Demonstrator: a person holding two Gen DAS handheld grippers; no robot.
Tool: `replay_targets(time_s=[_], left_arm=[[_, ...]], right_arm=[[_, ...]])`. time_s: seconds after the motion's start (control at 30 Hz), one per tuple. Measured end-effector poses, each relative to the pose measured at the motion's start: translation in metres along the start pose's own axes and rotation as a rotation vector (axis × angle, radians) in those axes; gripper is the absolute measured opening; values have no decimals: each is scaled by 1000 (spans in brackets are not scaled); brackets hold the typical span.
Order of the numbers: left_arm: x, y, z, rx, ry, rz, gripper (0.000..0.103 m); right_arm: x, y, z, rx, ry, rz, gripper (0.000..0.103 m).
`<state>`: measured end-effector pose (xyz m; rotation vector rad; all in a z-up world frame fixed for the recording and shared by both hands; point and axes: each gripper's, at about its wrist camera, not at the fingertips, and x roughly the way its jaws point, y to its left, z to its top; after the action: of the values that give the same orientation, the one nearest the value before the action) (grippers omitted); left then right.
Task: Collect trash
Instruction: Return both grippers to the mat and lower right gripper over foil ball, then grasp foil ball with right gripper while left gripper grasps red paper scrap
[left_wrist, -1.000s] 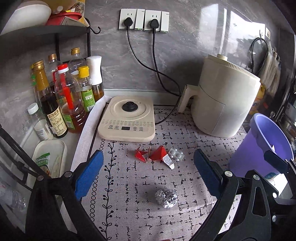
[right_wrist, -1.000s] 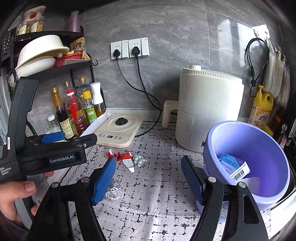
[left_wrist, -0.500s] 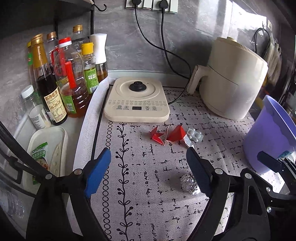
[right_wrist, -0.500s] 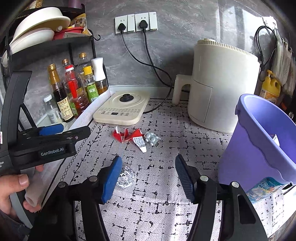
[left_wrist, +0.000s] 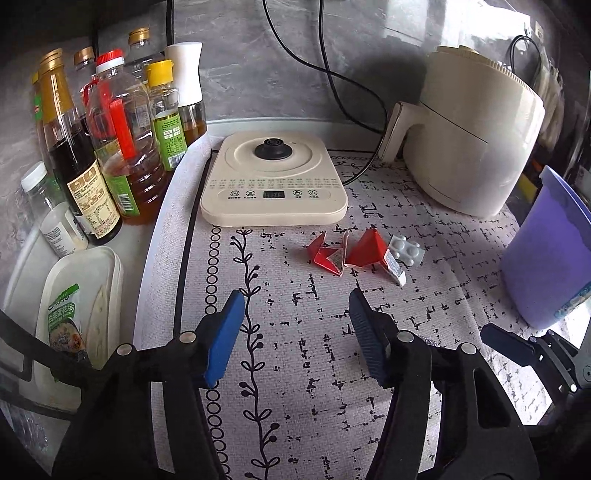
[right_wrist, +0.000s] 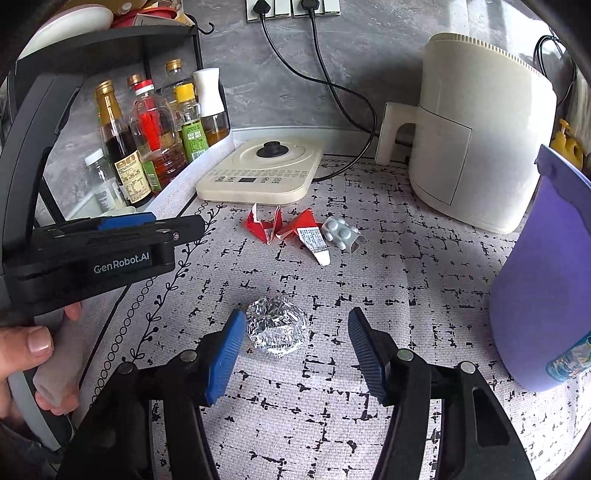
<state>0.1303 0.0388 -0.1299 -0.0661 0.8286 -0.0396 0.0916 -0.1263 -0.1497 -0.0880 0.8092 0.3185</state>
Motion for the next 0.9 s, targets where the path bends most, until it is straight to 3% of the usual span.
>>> replay_targets(time_s=[0.27, 0.3, 0.33, 0.9], left_arm=[[16, 4, 3, -12, 28, -2, 55], [18, 3, 4, -13, 30, -4, 55], [19, 2, 5, -13, 31, -6, 55], [68, -18, 30, -29, 39, -10, 42]], right_arm=[[24, 10, 2, -48, 39, 19, 57], [29, 9, 2, -51, 53, 26, 38], [33, 8, 3, -48, 69, 32, 37], [6, -42, 17, 32, -4, -72, 36]])
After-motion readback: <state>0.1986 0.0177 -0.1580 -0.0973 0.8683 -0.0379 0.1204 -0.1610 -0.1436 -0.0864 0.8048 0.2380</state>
